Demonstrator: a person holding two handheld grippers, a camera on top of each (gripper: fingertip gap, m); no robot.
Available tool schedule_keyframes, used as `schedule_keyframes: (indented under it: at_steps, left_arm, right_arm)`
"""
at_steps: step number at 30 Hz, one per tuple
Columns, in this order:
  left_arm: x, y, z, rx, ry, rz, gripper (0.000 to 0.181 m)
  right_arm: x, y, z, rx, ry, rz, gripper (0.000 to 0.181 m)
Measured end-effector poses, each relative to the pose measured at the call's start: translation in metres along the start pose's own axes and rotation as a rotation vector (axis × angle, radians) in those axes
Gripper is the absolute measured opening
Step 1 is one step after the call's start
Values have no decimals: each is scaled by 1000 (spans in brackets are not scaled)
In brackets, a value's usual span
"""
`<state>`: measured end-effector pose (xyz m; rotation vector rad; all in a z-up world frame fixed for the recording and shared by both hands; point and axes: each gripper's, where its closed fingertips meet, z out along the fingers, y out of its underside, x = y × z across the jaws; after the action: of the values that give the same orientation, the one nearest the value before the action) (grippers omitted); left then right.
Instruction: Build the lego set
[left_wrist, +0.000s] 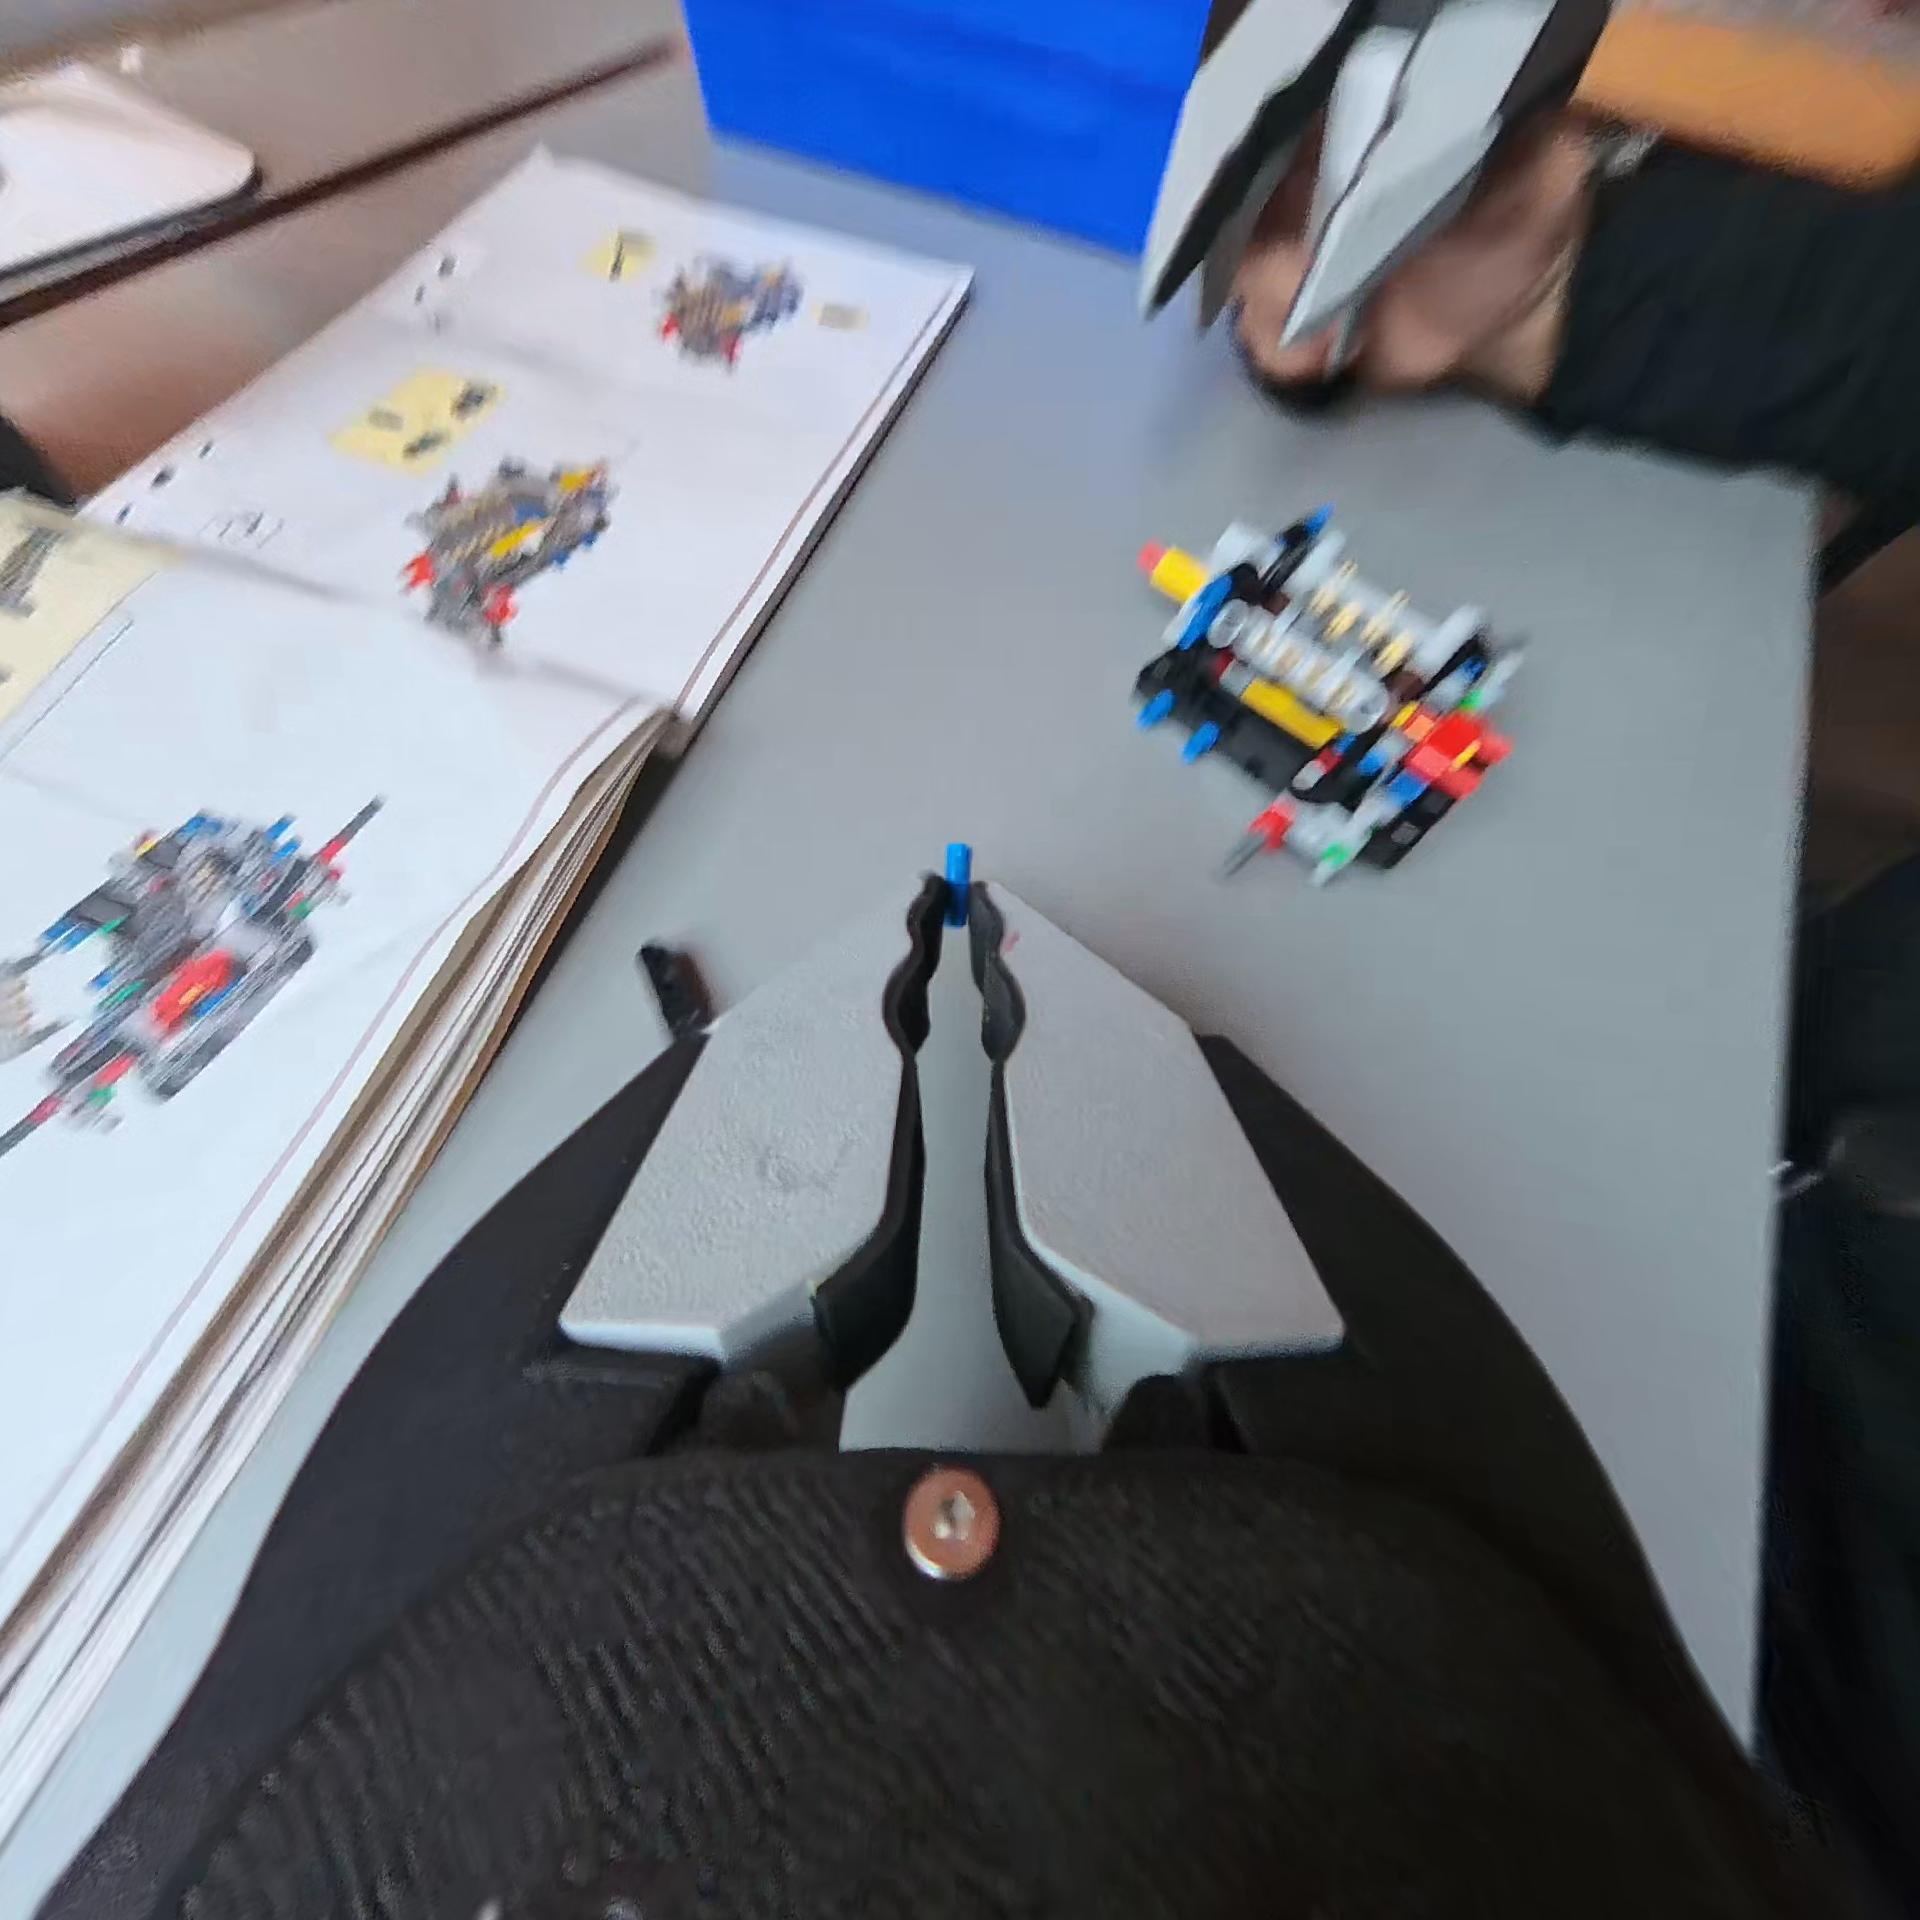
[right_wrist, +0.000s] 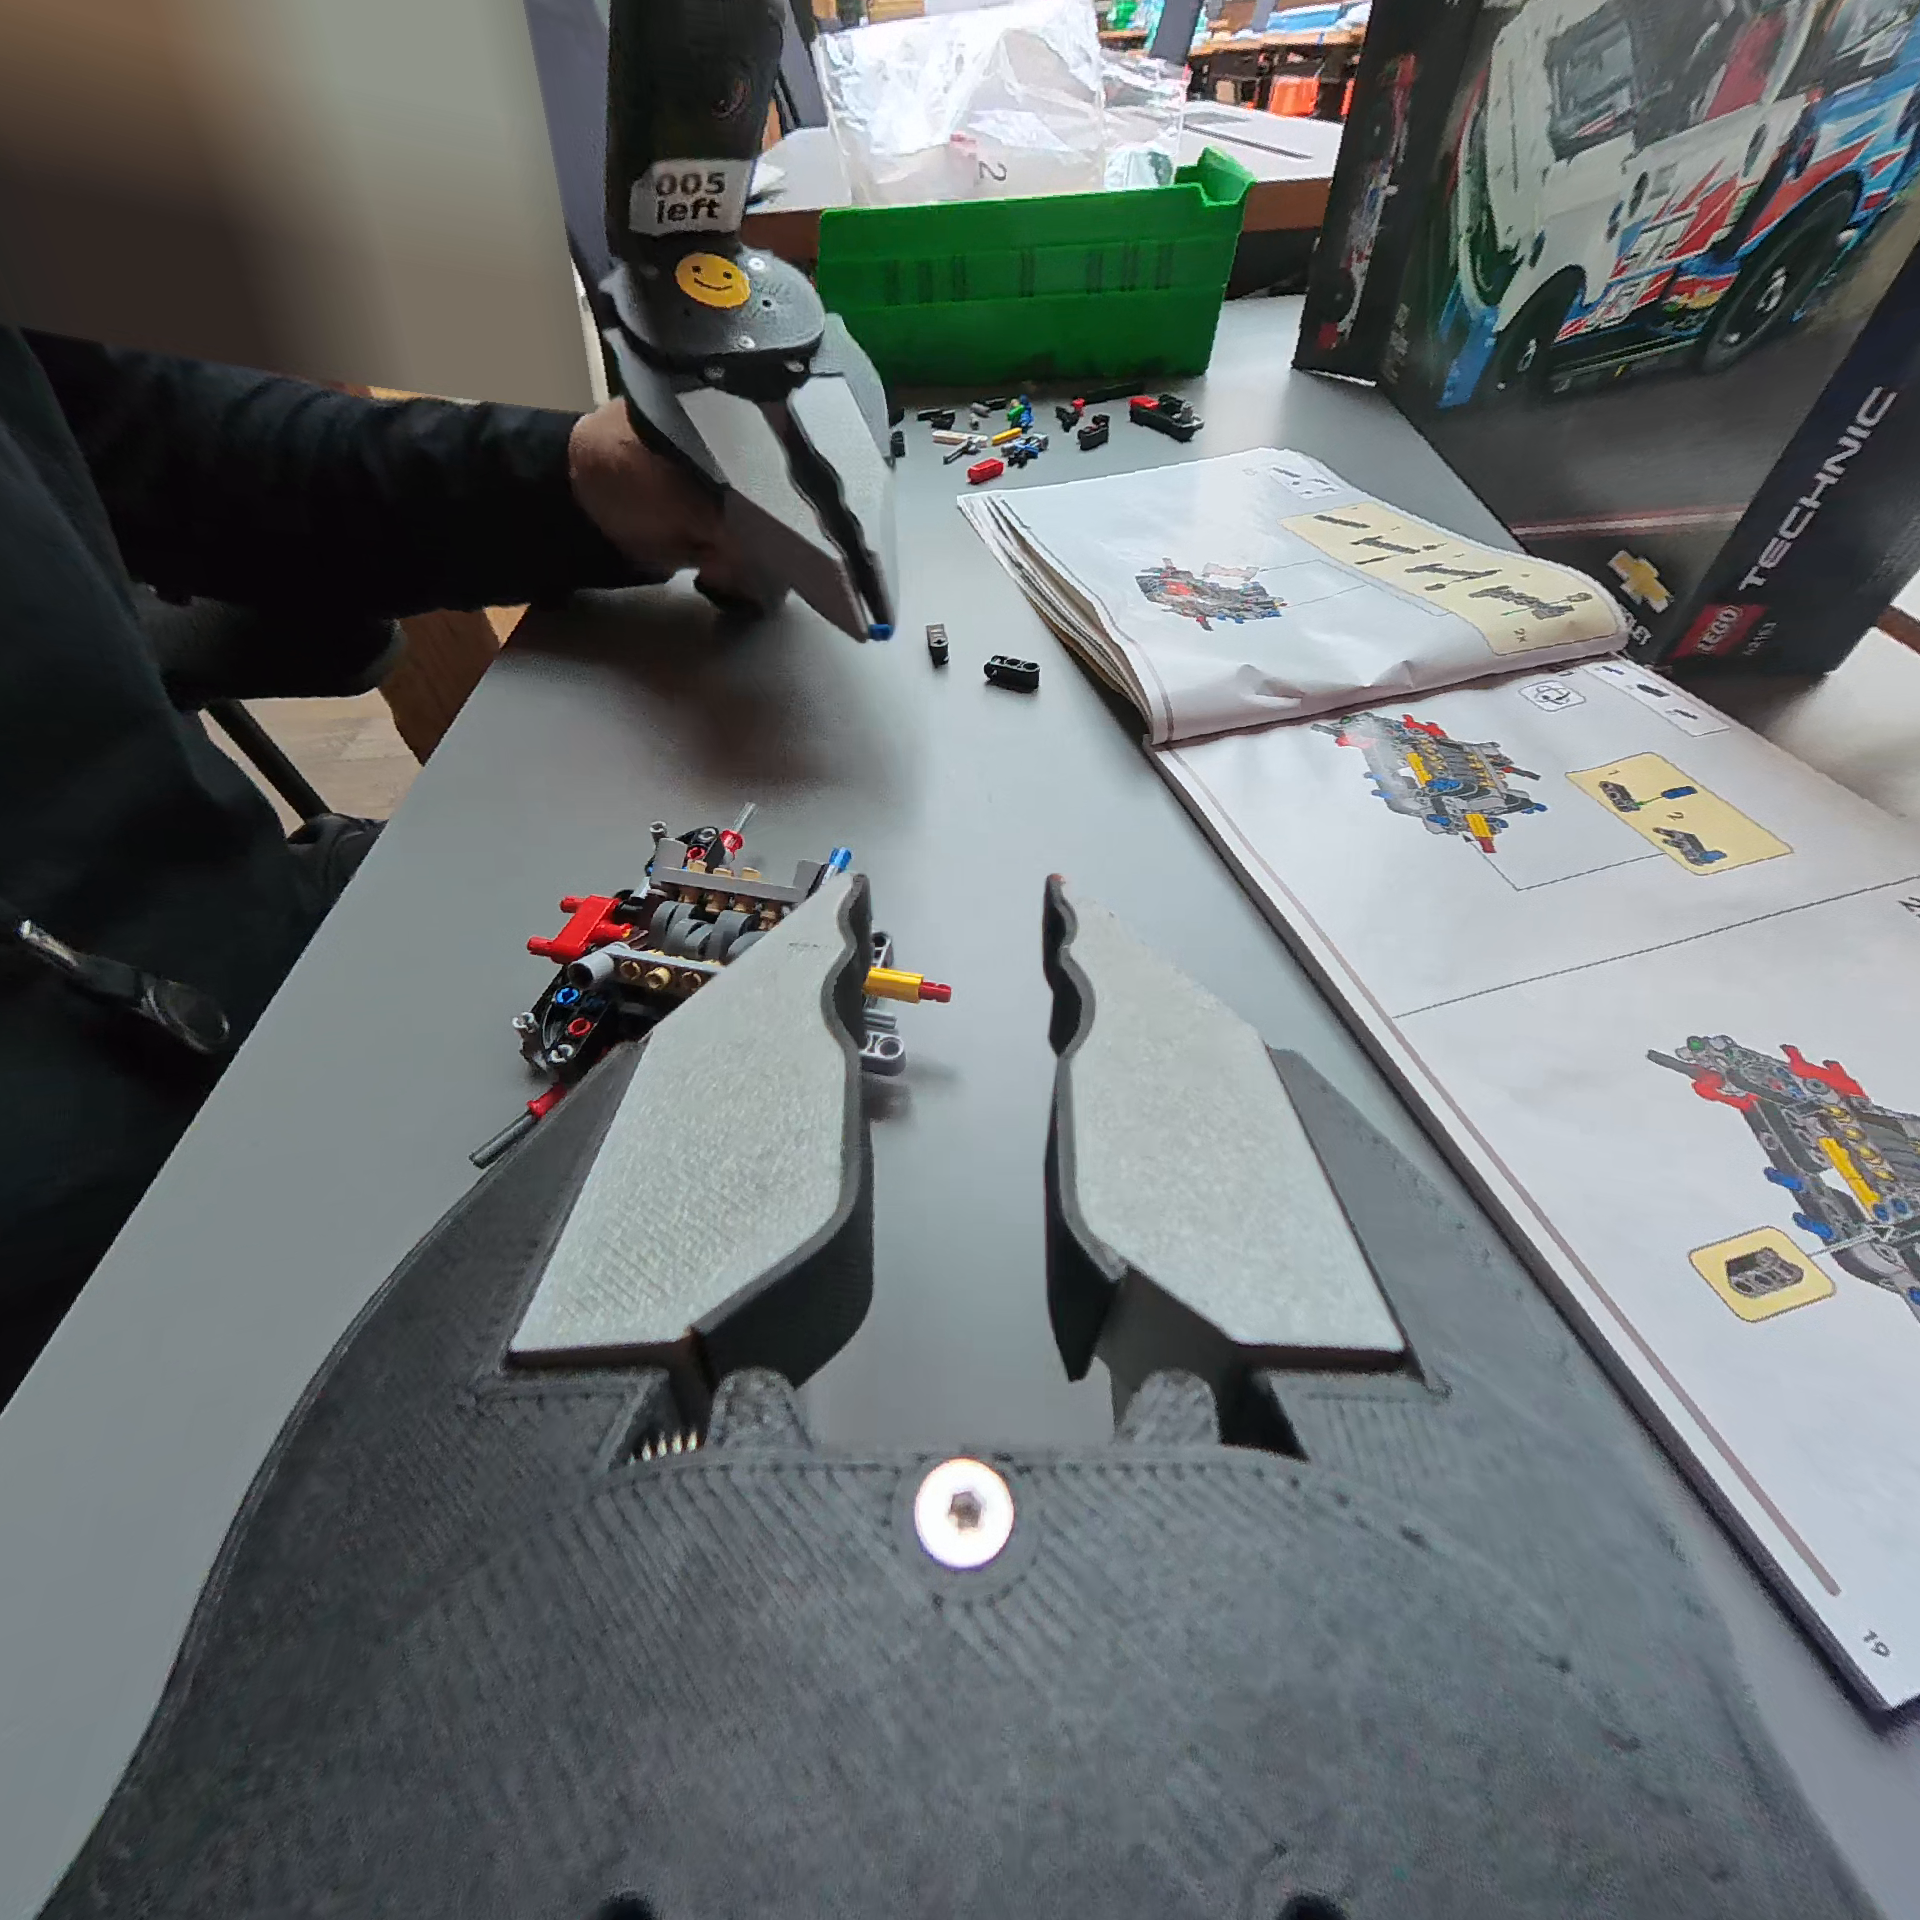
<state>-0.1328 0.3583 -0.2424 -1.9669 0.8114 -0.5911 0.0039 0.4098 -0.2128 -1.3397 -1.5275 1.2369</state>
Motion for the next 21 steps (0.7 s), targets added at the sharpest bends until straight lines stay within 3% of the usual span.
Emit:
schedule_keyframes:
  at_steps: [4,11,21]
  left_arm:
    - [27,-41,17,196,144,-66,1]
    - [51,-75,40,334,224,27,1]
    - [76,-86,55,372,216,212,1]
  right_arm:
    - [4,-6,0,25,61,-47,27]
    - [-17,-30,6,122,11,-47,12]
    - [-34,-29,23,71,-24,-44,11]
